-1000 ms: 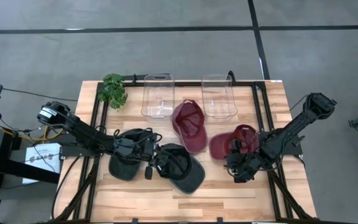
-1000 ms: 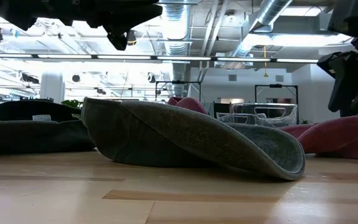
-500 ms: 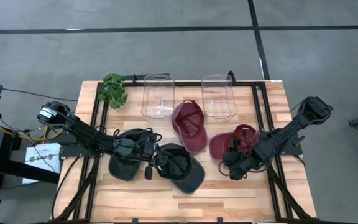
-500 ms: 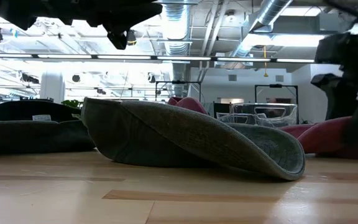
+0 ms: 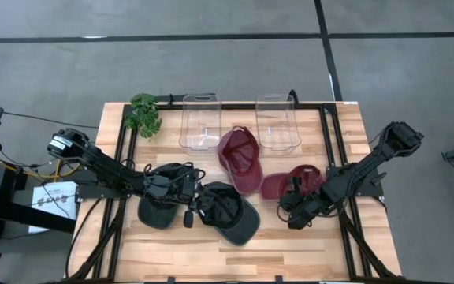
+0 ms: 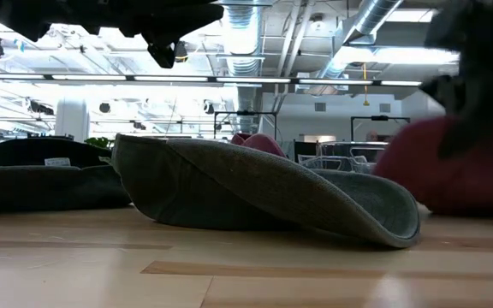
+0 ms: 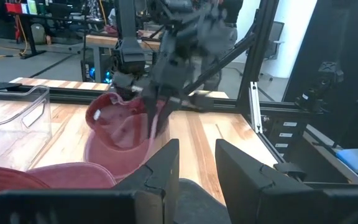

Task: Pick & Place hat
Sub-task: Put the right red cap into the right transparent bin

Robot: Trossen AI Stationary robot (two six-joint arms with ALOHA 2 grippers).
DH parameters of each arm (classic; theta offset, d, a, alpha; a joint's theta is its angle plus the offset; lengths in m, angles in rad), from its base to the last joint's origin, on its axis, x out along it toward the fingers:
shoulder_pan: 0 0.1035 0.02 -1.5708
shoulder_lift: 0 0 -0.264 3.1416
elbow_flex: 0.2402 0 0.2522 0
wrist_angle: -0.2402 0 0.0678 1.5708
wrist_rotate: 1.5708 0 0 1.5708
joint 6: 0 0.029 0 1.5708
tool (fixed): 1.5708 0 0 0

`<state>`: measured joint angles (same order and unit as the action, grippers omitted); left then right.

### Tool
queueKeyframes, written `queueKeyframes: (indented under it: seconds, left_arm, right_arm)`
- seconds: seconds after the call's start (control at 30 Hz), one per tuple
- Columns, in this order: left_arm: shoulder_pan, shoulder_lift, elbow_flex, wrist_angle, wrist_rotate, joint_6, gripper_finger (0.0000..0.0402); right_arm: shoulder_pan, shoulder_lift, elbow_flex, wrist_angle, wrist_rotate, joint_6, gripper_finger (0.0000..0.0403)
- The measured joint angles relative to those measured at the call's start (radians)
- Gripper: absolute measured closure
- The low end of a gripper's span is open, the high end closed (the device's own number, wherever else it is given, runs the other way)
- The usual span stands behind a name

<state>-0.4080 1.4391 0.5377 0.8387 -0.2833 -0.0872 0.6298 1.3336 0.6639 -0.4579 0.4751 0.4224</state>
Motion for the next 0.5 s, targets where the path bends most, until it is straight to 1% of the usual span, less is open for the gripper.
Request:
queueKeyframes:
  seconds: [0.1, 0.27, 0.43, 0.5]
  left_arm:
    - [0.0, 0.0, 0.0, 0.0, 0.0, 0.0, 0.03]
    - [0.0, 0.0, 0.0, 0.0, 0.0, 0.0, 0.03]
    - [0.0, 0.0, 0.0, 0.0, 0.0, 0.0, 0.03]
    - [0.0, 0.0, 0.0, 0.001, 0.0, 0.0, 0.03]
  right_arm:
    - [0.023, -0.03, 0.051, -0.005, 0.054, -0.05, 0.0394]
    - [0.062, -0.09, 0.128, -0.004, 0.197, -0.154, 0.0397]
    - [0.095, -0.166, 0.178, 0.015, 0.377, -0.247, 0.0399]
    - [0.108, -0.202, 0.183, 0.054, 0.462, -0.287, 0.0399]
